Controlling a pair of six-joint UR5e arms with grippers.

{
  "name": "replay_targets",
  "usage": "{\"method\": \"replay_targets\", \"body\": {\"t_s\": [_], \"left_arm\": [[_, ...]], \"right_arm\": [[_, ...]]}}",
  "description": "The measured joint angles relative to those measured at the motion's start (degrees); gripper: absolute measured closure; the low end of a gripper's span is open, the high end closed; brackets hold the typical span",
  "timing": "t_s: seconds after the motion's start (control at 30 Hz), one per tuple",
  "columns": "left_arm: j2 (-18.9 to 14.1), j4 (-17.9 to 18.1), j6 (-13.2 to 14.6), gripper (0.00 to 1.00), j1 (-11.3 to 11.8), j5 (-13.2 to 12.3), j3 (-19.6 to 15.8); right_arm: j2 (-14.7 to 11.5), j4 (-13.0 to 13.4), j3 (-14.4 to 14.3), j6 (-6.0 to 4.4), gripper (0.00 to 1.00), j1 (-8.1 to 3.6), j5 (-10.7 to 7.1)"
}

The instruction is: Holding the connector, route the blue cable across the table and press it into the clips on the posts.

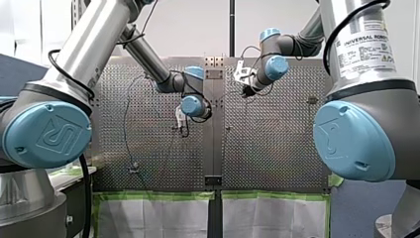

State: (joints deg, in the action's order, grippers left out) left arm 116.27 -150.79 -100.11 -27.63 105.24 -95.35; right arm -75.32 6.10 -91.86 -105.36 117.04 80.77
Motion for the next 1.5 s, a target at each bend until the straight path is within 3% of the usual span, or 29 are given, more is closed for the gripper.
{"method": "replay_targets", "body": {"t_s": [0.1, 0.17, 0.2, 0.23, 0.3, 0.33, 0.67, 0.83, 1.03, 1.17, 1.37, 1.5], "left_arm": [[0.0, 0.3, 0.2, 0.65, 0.7, -0.7, -0.1], [0.1, 0.6, 0.4, 0.75, 0.9, -1.1, -0.1], [0.1, 0.7, 0.4, 0.75, 1.0, -1.2, -0.1], [0.1, 0.8, 0.5, 0.85, 1.0, -1.3, -0.1], [0.1, 0.9, 0.6, 0.89, 1.0, -1.4, -0.2], [0.1, 1.0, 0.6, 1.00, 1.0, -1.4, -0.2], [0.1, 2.5, 1.2, 1.00, 0.9, -1.5, -1.7], [0.8, 3.7, 1.9, 1.00, 0.4, -2.7, -2.4], [3.1, 5.3, 3.5, 1.00, -0.8, -4.6, -1.4], [5.1, 6.7, 3.2, 1.00, -1.7, -5.3, -0.4], [8.3, 7.3, 2.4, 1.00, -2.4, -4.7, 0.2], [10.0, 8.1, 2.2, 1.00, -2.6, -4.3, 0.4]], "right_arm": [[0.7, 1.4, -1.4, -0.09, 1.00, 0.34, 0.49], [1.6, 2.2, -2.4, -0.07, 1.00, 0.56, 0.63], [2.0, 2.5, -2.8, -0.05, 1.00, 0.65, 0.66], [2.4, 2.7, -3.1, -0.05, 1.00, 0.73, 0.68], [3.0, 3.0, -3.8, -0.03, 1.00, 0.89, 0.72], [3.1, 3.1, -4.0, -0.03, 1.00, 0.94, 0.74], [3.7, 4.2, -4.5, -0.43, 1.00, 0.69, 1.04], [5.1, 5.0, -4.6, -0.47, 1.00, 0.57, 1.44], [7.8, 5.2, -4.6, -0.50, 1.00, 0.43, 1.53], [8.5, 5.2, -4.6, -0.93, 1.00, 0.20, 1.58], [9.0, 5.3, -4.6, -1.95, 1.00, -0.41, 1.60], [9.2, 5.3, -4.7, -2.10, 1.00, -0.75, 1.59]]}}
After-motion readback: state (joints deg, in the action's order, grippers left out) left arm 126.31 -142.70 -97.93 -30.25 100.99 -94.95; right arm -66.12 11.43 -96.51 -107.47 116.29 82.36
